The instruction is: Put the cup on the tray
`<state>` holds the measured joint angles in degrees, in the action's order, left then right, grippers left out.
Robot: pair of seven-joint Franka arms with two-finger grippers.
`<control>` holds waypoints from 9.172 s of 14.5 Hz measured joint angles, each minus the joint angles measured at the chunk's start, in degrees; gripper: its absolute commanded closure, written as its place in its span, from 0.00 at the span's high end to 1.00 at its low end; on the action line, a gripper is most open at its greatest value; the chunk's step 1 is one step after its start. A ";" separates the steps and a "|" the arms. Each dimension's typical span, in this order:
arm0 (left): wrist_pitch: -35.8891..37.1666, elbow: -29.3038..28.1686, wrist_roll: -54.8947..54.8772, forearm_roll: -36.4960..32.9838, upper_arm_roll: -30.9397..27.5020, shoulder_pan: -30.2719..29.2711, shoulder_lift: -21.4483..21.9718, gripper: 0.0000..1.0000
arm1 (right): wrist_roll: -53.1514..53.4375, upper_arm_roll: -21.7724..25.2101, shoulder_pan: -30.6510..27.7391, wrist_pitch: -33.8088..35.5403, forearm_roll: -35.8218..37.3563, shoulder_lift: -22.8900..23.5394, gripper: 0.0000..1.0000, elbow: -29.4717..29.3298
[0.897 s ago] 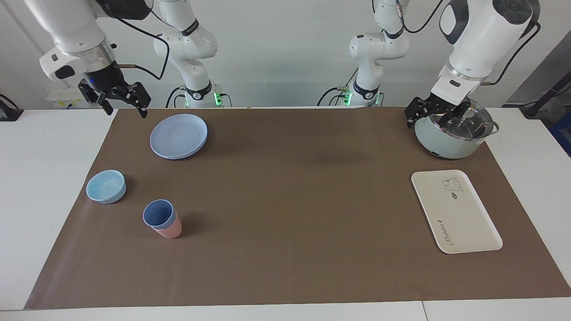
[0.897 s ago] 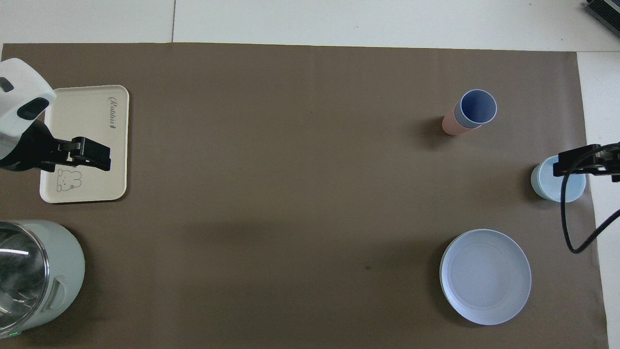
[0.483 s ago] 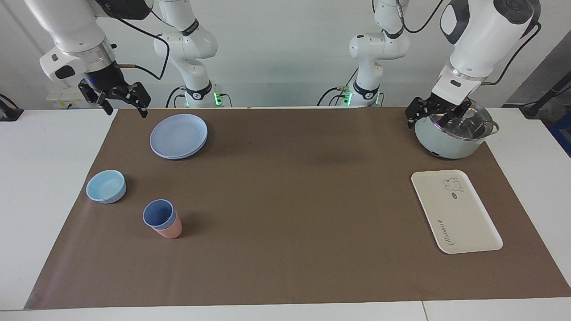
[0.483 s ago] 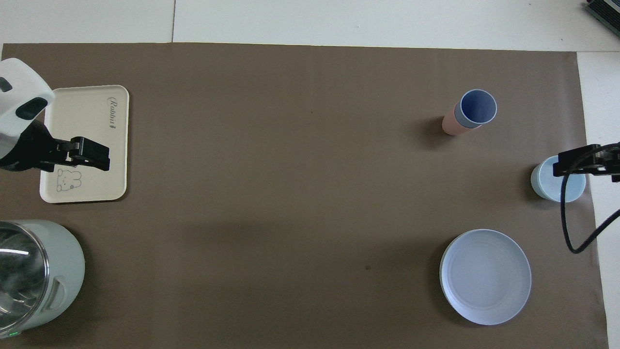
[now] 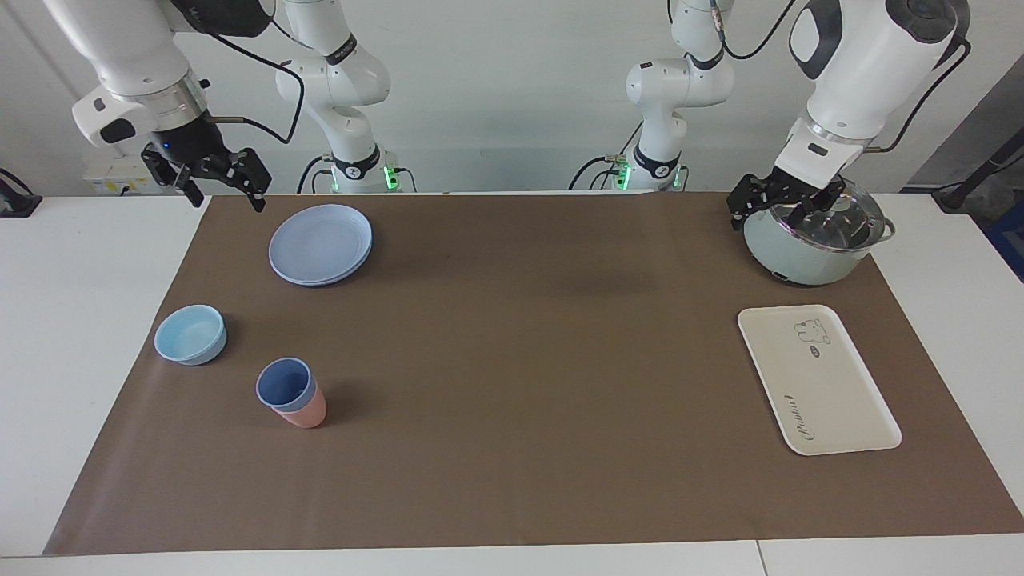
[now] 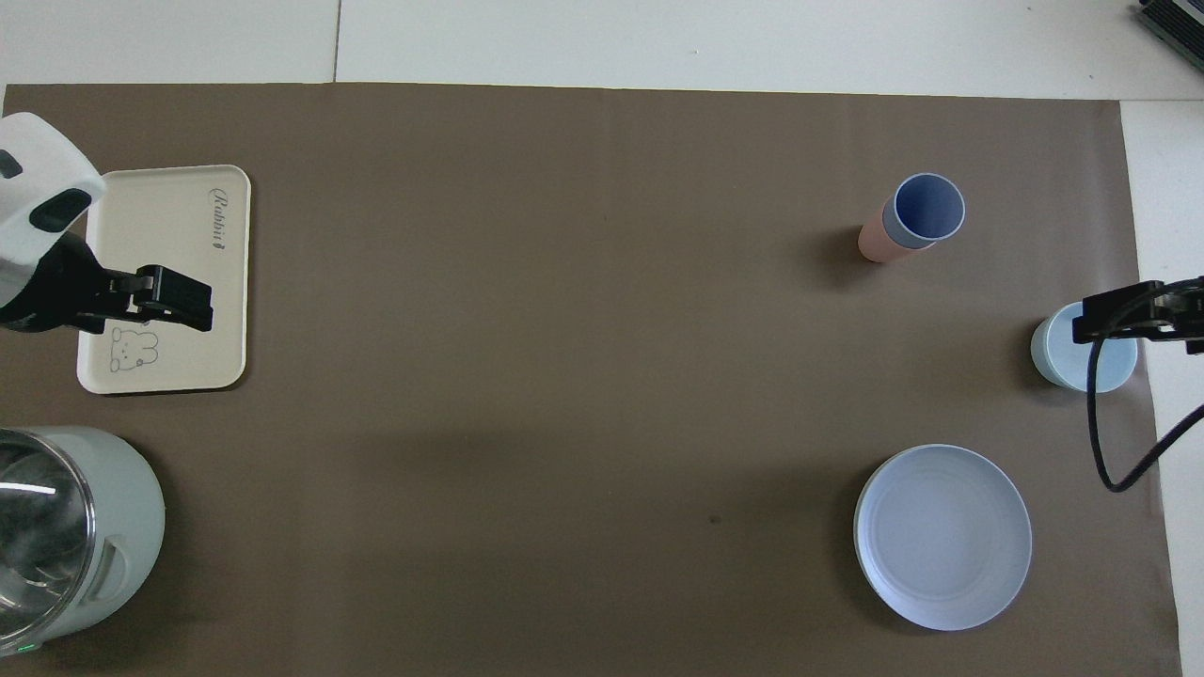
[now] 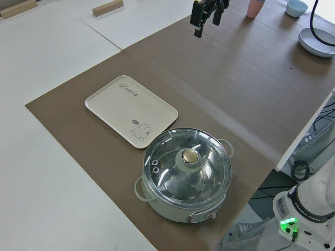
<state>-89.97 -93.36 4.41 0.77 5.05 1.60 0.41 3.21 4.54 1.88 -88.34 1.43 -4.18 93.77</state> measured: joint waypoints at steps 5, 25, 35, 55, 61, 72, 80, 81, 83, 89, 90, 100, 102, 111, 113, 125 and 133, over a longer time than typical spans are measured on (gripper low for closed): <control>0.00 0.00 0.00 0.00 0.00 -0.04 0.00 1.00 | -16.14 0.23 -1.66 -4.91 -1.13 -0.04 1.00 1.57; 0.00 0.00 0.00 0.00 0.07 -0.35 0.04 1.00 | -112.66 0.15 -15.83 -31.58 -66.98 29.03 1.00 12.27; 0.00 0.00 0.00 0.00 0.07 -0.36 0.04 1.00 | -119.62 -0.30 -12.24 -32.10 -79.89 30.64 1.00 11.52; 0.06 0.00 0.00 0.03 0.80 -0.32 0.10 1.00 | -123.22 -0.25 -7.77 -38.14 -83.75 31.95 0.00 12.30; 0.41 -2.26 -0.05 0.15 1.69 1.20 1.14 1.00 | -105.13 -0.24 -2.24 -42.45 -69.79 24.98 0.00 10.84; -14.48 -6.26 10.12 26.45 1.75 4.60 -0.65 1.00 | -59.80 -0.46 16.12 -42.64 -29.07 16.86 0.00 7.88; -43.37 -6.92 15.53 40.98 2.18 18.28 -11.73 0.95 | -45.85 -0.47 26.99 -42.66 -12.72 16.62 0.00 7.07; -44.61 -7.19 15.66 41.09 2.17 19.39 -11.88 0.91 | -45.53 -0.46 27.66 -42.58 -11.90 16.54 0.00 7.02; -47.39 -7.95 15.96 41.19 2.19 21.58 -11.89 0.77 | -44.04 -0.48 28.65 -42.39 -9.05 16.46 0.00 6.96; -48.80 -10.42 16.21 41.20 2.06 24.81 -11.90 0.22 | -43.54 -0.45 28.93 -42.36 -7.85 16.14 0.00 6.95; -48.89 -10.45 16.19 41.20 1.96 24.82 -11.89 0.21 | -43.54 -0.45 28.94 -42.35 -7.84 16.14 0.00 6.96; -49.45 -10.17 16.14 41.06 1.39 24.79 -11.65 0.00 | -43.51 -0.43 29.05 -42.37 -7.83 16.14 0.00 7.00; -49.24 -9.99 16.04 40.70 1.35 24.79 -11.66 0.00 | -43.51 -0.43 29.05 -42.37 -7.83 16.12 0.00 6.96; -31.71 2.19 16.02 32.31 0.21 16.31 -13.30 0.00 | -43.51 -0.10 28.60 -42.41 -7.83 15.94 0.00 6.85; -30.35 3.77 15.86 26.68 0.07 13.27 -13.50 0.00 | -43.52 0.32 27.55 -42.51 -7.83 15.69 0.00 6.76; -34.11 -2.53 -21.39 17.24 -0.41 -12.57 -12.33 0.00 | -85.67 0.86 1.52 -49.23 -61.85 18.85 0.00 9.13; -51.29 -19.44 -41.59 17.18 -0.33 -19.05 -8.34 0.00 | -111.73 0.83 -9.70 -39.10 -81.57 28.65 0.00 10.54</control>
<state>-141.26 -112.79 -37.18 17.95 4.72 -17.45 -7.93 -108.52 5.37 -7.82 -127.43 -80.14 24.47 104.32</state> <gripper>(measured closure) 0.930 0.159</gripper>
